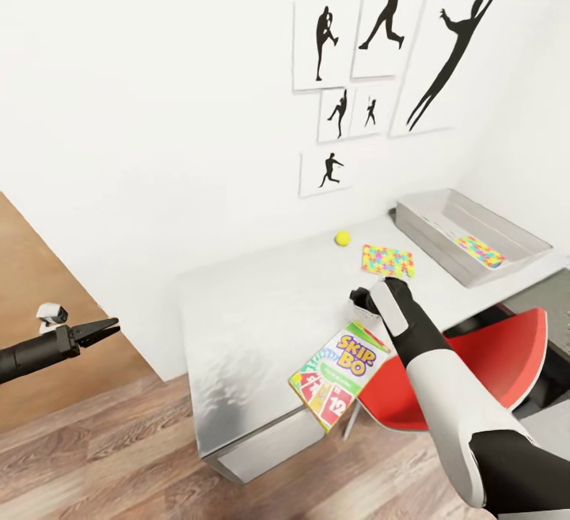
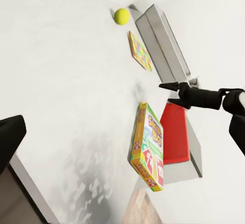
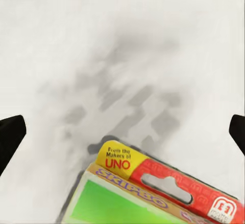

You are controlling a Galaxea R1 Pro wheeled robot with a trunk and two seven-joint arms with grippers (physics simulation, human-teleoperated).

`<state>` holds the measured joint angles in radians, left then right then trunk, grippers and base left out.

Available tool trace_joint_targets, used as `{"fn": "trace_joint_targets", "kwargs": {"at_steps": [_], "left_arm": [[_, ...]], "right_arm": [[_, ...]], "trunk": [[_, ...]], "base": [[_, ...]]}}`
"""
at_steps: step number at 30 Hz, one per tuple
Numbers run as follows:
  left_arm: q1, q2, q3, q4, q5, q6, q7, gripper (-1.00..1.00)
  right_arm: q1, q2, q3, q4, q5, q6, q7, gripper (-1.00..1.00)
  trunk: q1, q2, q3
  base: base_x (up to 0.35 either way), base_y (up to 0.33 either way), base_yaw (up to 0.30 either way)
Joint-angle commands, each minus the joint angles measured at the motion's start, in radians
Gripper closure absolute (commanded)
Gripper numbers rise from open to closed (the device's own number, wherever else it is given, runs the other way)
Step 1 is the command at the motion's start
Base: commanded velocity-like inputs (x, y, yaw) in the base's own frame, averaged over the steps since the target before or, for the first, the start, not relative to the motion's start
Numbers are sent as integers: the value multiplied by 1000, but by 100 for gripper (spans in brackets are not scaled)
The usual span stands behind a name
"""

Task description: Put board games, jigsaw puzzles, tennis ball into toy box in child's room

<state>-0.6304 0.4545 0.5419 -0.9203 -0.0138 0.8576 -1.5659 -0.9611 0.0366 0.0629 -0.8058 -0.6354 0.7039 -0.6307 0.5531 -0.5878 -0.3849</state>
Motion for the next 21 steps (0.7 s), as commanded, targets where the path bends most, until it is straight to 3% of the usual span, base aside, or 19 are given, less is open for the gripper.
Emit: {"fn": "trace_joint_targets", "kwargs": {"at_steps": [1,6,13,18,21], "left_arm": [[0,0,0,0,-2,11,-5,-100],[-1,1,1,0,-2,11,-5,-100],[0,1,1,0,-2,11,-5,-100],[0,2,1,0,-2,11,-5,-100],[0,2,1,0,-2,11,-5,-100]], "right_arm": [[-1,-1,3,-21,-10,2,-10,-100],[9,-2,3,-180,-12,27,-12,-100],[66,-3,3,-419,-29,126,-11,-100],[149,-8,3,-604,-103,185,-6,-100],[216,-16,3,-706,-185,235,-3,-100]], "trunk": [[0,-1,0],[0,-1,7],[0,-1,18],[0,-1,25],[0,-1,29]], "base": [[0,22,-121],[0,7,-121],[0,1,-121],[0,0,-125],[0,0,-135]]}}
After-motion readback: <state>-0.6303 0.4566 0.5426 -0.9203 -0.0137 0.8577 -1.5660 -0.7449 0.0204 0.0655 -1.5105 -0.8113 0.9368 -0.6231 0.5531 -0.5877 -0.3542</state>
